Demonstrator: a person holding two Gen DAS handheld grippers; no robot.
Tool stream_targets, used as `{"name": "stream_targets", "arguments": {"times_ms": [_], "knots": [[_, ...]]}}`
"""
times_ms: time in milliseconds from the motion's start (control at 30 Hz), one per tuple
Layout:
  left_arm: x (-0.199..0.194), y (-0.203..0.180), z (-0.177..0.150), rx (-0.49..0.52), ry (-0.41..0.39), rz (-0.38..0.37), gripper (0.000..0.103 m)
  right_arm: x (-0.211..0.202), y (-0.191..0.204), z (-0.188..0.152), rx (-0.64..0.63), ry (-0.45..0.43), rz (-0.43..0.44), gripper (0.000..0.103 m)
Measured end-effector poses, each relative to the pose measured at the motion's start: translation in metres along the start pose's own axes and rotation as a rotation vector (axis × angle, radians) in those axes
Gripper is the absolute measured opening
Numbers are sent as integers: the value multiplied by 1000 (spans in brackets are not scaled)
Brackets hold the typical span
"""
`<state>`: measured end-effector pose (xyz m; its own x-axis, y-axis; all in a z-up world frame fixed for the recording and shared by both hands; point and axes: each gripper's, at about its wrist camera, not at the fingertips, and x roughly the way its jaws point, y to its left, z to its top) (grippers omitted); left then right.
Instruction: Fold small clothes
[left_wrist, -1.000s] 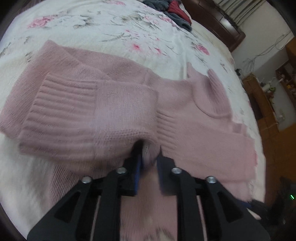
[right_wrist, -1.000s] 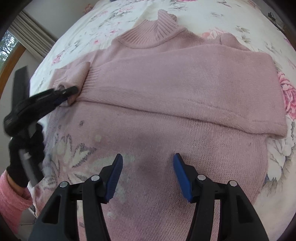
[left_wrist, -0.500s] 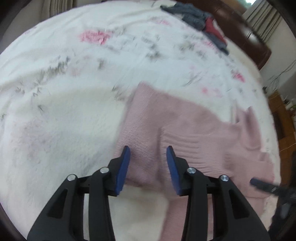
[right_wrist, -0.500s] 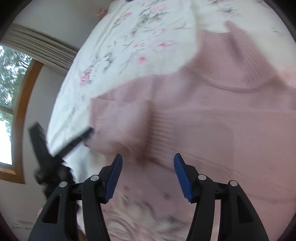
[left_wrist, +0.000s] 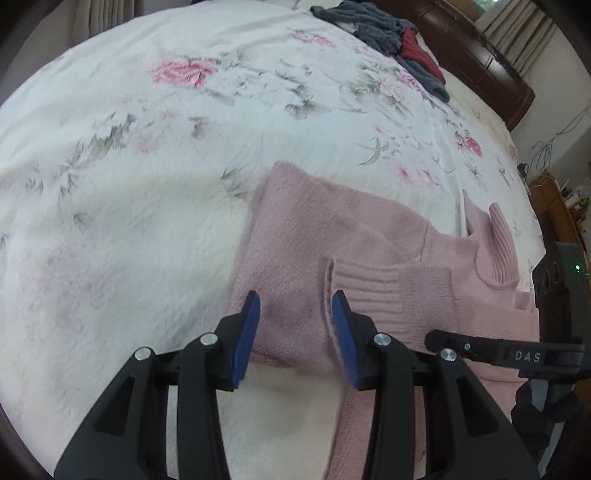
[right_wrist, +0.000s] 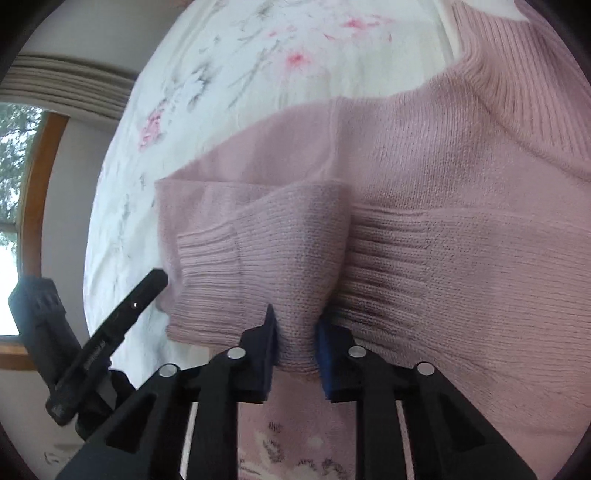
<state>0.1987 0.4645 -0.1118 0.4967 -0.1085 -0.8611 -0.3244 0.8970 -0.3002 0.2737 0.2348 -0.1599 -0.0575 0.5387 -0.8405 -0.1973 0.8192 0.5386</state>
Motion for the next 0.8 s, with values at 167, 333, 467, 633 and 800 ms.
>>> {"name": "stream_targets", "arguments": {"times_ms": [167,333,467,633,800], "knots": [[-9,-27,1,80,-35,7,39,-46,-8,-12,-41,-79,5,18],[3,-57,-3,129,-14,1,39,-86,-29,-20,-42,-126,-23,18],[19,-75,-10,165,10,44,39,-105,-51,-23,-26,-161,-65,18],[45,-84,-20,220,48,123,39,-102,-90,-24,43,-147,-91,18],[52,-86,-22,239,48,149,40,-78,-109,-22,90,-118,-118,19]]}}
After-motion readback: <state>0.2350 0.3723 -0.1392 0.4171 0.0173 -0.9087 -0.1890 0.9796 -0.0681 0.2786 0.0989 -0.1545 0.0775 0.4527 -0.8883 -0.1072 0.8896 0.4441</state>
